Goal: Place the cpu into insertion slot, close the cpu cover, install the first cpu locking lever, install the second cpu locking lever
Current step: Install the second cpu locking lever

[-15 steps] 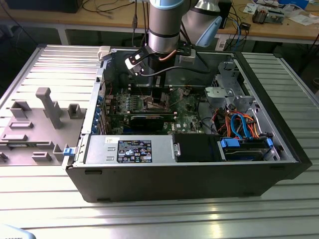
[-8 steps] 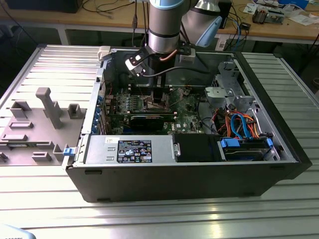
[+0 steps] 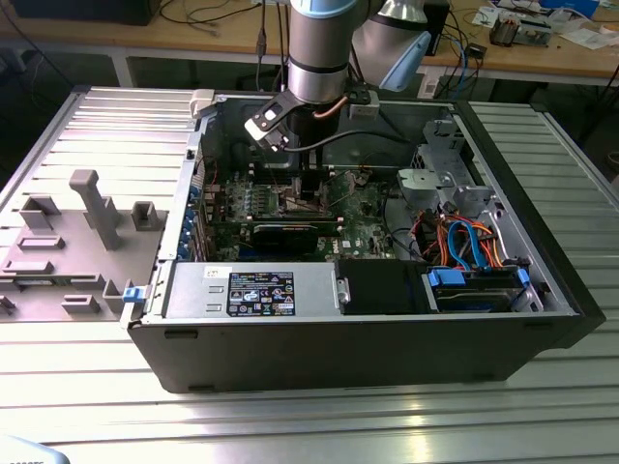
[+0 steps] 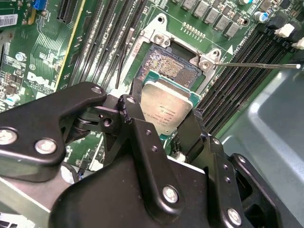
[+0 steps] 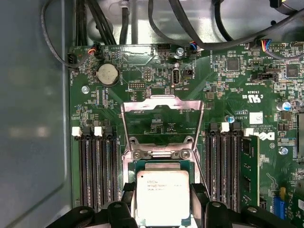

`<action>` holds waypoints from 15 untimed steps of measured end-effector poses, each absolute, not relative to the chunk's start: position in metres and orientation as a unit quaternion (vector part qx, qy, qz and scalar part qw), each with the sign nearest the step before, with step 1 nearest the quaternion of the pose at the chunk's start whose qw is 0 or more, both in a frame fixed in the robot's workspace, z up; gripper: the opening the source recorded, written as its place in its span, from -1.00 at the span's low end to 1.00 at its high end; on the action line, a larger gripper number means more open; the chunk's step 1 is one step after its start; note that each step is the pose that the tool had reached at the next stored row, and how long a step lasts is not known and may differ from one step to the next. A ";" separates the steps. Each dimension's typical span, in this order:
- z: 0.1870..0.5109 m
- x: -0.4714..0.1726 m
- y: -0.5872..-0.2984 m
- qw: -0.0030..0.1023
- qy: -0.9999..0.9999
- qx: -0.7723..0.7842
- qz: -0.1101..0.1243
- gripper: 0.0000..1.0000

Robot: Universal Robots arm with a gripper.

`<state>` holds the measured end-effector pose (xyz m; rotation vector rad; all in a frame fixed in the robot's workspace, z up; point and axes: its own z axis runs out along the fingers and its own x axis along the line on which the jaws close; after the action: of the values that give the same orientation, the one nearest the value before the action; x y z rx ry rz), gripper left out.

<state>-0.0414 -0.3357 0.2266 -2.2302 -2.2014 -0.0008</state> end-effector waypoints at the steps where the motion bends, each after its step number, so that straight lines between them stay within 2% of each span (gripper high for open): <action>1: 0.227 -0.041 -0.336 0.004 -0.702 -0.712 0.000 0.09; 15: 0.226 -0.044 -0.336 0.004 -0.704 -0.710 0.000 0.09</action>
<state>-0.0438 -0.3362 0.2259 -2.2248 -2.2061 -0.0015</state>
